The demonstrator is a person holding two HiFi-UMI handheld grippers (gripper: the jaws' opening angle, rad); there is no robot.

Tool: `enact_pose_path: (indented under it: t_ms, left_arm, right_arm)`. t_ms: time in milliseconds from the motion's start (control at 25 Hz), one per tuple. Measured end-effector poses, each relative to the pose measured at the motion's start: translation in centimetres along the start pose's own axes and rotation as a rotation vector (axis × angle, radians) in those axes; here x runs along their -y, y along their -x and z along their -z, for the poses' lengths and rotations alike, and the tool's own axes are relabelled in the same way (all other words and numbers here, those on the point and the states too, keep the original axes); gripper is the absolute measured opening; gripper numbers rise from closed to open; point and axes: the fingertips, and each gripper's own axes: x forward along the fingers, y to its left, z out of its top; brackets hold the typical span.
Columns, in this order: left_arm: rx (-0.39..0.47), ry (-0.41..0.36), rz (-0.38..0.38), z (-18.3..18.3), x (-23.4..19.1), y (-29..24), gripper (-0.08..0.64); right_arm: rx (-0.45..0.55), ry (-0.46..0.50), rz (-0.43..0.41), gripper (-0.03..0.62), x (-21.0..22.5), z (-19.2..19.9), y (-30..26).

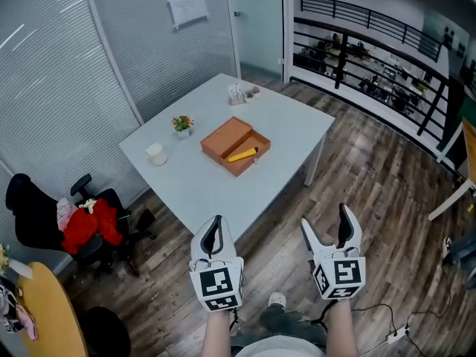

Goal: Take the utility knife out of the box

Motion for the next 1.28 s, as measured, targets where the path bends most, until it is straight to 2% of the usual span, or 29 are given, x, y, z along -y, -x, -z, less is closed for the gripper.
enact_pose_path:
  t_ms: [440, 840, 1280]
  left_arm:
    - [-0.031, 0.014, -0.071, 0.3, 0.4, -5.8, 0.000]
    - [-0.064, 0.025, -0.100, 1.3, -0.9, -10.4, 0.000]
    - [-0.061, 0.031, -0.104, 0.8, -3.5, -19.5, 0.000]
  right_arm:
    - [-0.028, -0.001, -0.084, 0.423, 2.8, 1.4, -6.8]
    - [-0.062, -0.006, -0.103, 0.423, 3.7, 2.8, -12.1]
    - [-0.066, 0.007, -0.118, 0.423, 4.4, 3.0, -21.8]
